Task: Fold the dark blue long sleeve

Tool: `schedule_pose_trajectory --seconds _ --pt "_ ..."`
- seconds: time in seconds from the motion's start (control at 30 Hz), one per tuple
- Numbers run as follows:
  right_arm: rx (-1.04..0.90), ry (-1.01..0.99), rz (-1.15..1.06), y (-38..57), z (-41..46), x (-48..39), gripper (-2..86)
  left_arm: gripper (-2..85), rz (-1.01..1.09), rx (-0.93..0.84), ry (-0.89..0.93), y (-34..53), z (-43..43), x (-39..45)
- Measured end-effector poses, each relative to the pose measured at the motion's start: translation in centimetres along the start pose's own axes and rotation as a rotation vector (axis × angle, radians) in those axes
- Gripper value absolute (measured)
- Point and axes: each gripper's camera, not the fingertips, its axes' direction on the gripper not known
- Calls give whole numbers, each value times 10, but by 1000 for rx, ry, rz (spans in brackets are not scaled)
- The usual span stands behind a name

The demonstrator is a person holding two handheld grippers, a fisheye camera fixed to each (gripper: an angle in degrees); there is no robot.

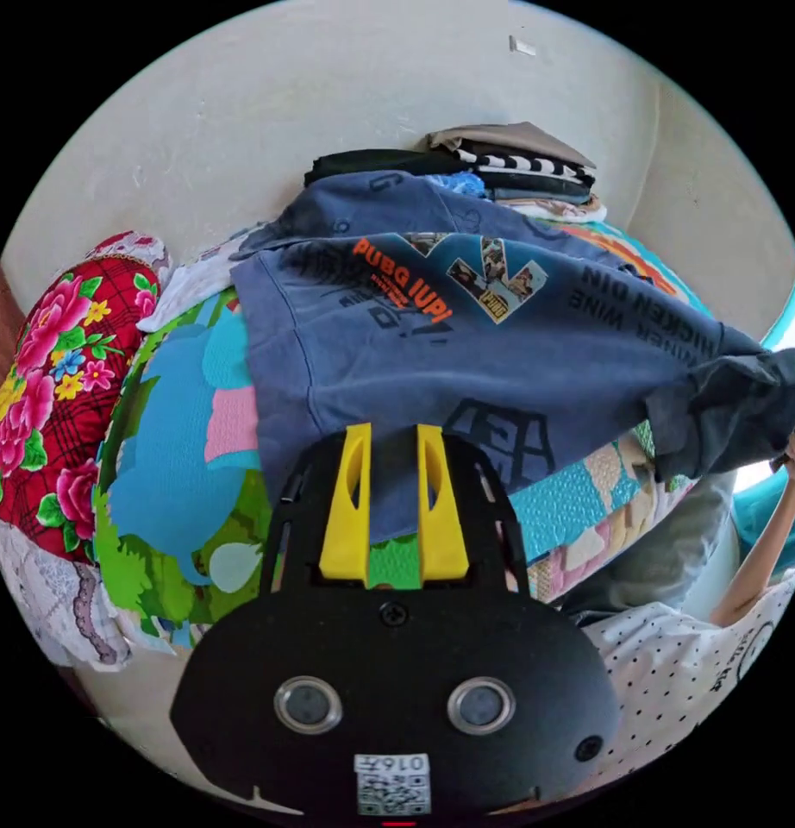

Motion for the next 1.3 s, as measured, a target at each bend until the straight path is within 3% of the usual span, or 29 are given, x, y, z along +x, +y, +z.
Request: schedule_pose_trajectory --seconds 0.1,0.23,0.37,0.57,0.67,0.8,0.87,0.93,1.0,1.13,1.2,1.3 --pt "-12 6 34 17 -8 5 7 -2 169 -25 -97 3 1 32" --pt "31 -20 -29 23 -13 -4 7 -8 224 -146 -134 5 -2 40" --pt "74 -77 -147 26 -14 -22 6 -10 84 -219 -99 30 -10 -2" --pt "92 -228 -280 25 8 -42 0 -10 -153 -227 -239 78 -21 -62" --pt "14 -258 -266 17 43 -52 -1 -10 -245 -212 -321 86 -22 -69" --pt "-92 -120 -161 9 86 -57 -1 -10 -159 -71 -494 90 -49 -28" --pt "-20 -109 -68 3 98 -53 -1 -10 -136 11 -530 93 -65 -14" --pt "76 -232 -56 -8 105 -49 0 -9 -139 73 -510 94 -79 -6" --pt "68 -314 -30 -25 127 -42 1 -9 -160 168 -411 97 -95 1" --pt "-225 79 260 -44 208 -9 16 -6 -29 317 -18 107 -107 17" --pt "-178 92 343 -32 206 1 35 1 60 376 226 112 -110 25" --pt "-46 44 466 -4 175 21 81 43 219 348 406 103 -104 49"
